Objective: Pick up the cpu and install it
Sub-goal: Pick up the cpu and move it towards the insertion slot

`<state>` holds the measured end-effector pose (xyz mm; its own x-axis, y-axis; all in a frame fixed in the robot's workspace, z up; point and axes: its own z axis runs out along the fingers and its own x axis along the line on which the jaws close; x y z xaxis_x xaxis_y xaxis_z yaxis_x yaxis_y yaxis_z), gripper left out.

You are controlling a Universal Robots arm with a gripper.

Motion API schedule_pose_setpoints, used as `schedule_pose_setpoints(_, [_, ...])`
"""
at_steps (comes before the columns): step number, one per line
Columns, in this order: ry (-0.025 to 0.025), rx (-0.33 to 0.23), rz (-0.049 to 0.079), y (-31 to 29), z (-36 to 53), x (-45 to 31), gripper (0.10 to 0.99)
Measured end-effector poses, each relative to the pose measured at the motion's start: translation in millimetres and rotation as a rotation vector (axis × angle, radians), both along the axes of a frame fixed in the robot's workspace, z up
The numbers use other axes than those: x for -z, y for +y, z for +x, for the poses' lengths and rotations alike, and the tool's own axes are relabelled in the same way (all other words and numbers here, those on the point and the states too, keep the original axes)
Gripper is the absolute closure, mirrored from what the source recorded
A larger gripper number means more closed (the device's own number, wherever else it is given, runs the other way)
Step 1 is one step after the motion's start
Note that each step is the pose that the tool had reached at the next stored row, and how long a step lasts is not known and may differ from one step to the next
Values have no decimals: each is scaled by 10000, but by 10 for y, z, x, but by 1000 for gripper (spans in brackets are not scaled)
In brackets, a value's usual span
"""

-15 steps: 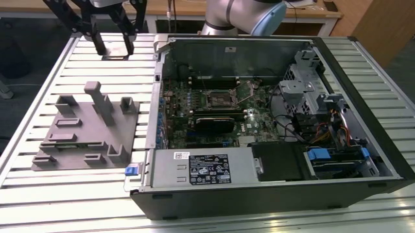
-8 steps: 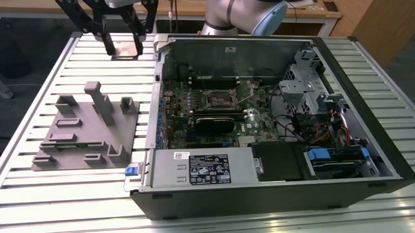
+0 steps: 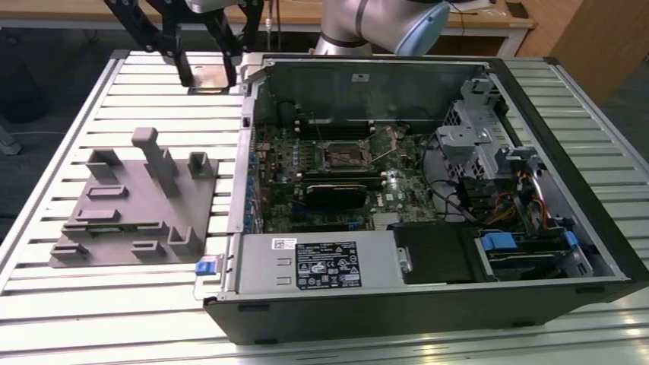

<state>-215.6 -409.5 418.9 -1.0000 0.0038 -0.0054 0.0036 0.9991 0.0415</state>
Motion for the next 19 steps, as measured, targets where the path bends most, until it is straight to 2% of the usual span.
schedule_pose_setpoints(19, [0, 0, 0, 0, 359, 3, 557])
